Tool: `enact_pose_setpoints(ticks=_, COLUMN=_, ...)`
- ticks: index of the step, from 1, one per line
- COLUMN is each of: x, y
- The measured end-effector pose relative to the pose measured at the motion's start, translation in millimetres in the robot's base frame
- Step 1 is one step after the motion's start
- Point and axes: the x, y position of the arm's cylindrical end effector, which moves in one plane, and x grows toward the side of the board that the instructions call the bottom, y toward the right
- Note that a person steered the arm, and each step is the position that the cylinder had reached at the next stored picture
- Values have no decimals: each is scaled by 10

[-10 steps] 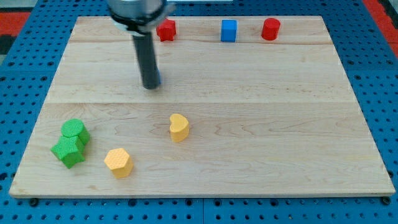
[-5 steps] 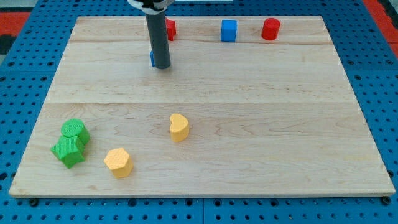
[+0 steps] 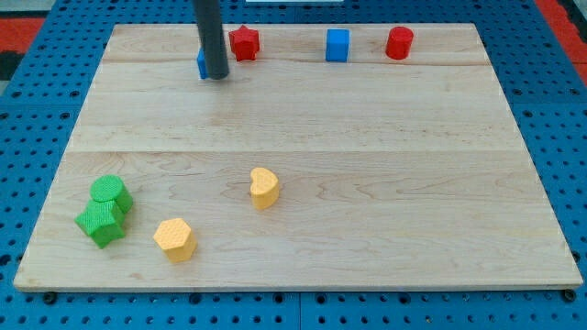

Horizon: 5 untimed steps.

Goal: Slide blue triangle near to red star

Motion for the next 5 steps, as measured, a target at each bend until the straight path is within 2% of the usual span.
enact_pose_setpoints(ticks=5, x=-318, y=-74)
